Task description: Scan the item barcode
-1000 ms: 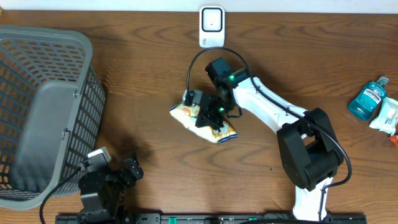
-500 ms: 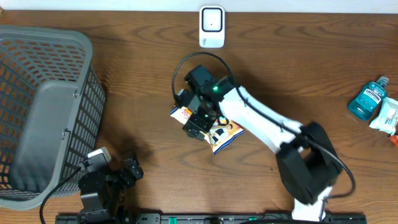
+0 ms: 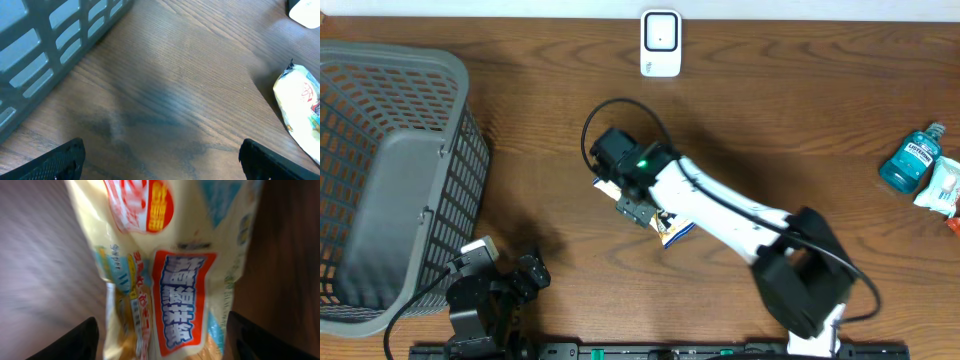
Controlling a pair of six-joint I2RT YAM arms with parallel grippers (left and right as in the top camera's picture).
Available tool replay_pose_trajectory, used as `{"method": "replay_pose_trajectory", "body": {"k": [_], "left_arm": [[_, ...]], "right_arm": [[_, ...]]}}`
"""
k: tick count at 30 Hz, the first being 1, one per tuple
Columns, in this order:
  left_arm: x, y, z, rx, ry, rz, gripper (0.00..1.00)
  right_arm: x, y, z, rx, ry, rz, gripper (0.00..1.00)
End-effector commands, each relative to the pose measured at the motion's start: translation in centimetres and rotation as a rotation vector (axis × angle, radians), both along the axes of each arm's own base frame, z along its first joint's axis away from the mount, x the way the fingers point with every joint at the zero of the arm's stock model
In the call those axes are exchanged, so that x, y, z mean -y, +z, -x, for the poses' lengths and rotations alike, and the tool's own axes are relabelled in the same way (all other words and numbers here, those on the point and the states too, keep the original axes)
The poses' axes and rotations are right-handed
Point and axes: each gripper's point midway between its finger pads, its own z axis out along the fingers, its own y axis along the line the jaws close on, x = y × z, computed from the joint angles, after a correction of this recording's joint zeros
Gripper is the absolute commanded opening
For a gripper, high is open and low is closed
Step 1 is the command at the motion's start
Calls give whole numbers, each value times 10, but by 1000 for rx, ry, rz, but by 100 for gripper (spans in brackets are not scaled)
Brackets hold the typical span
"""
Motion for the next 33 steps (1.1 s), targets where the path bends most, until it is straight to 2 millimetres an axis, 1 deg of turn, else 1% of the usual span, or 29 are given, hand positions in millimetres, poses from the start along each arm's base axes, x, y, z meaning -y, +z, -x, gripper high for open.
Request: {"method": "replay_pose_trajectory", "body": {"k": [1, 6, 8, 11, 14, 17, 19, 20, 21, 23, 24, 25, 26, 28, 29, 32, 33], "left_arm": [[-1, 4, 0, 11, 1, -12, 98], [-1, 4, 0, 10, 1, -12, 98], [-1, 4, 0, 11, 2, -12, 98], [-1, 4, 0, 10, 1, -12, 98], [-1, 4, 0, 11, 1, -12, 98], [-1, 4, 0, 10, 1, -12, 98], [-1, 4, 0, 10, 1, -12, 98], [-1, 4, 0, 11, 1, -12, 98], [-1, 4, 0, 11, 1, -12, 98], [-1, 4, 0, 10, 1, -12, 98], [-1, 4, 0, 11, 2, -12, 98], [-1, 4, 0, 11, 1, -12, 98], [-1, 4, 0, 11, 1, -12, 98], [-1, 4, 0, 11, 1, -12, 98], [-1, 4, 0, 11, 2, -12, 98], [-1, 4, 0, 10, 1, -12, 98], [-1, 4, 0, 11, 1, -12, 98]], "right_arm": [[4, -10, 3, 51, -18, 89, 77], [-7, -12, 14, 44, 17, 83, 79], [-6, -15, 16, 45, 6, 91, 80], [5, -21, 12, 62, -38, 127, 80], [20, -35, 6, 63, -63, 173, 79], [36, -50, -1, 98, -94, 242, 76], [44, -60, -3, 110, -112, 285, 68], [45, -65, -2, 102, -110, 295, 60], [46, -70, 0, 91, -108, 307, 48], [50, -77, 3, 79, -119, 324, 27], [50, -78, 5, 67, -120, 322, 18], [45, -83, 11, 26, -118, 295, 5], [40, -83, 15, -6, -119, 265, 1], [28, -79, 21, -64, -124, 201, 1], [21, -73, 23, -95, -121, 167, 1], [1, -44, 35, -248, -53, 17, 1], [-9, -28, 44, -328, 14, -71, 1]]}}
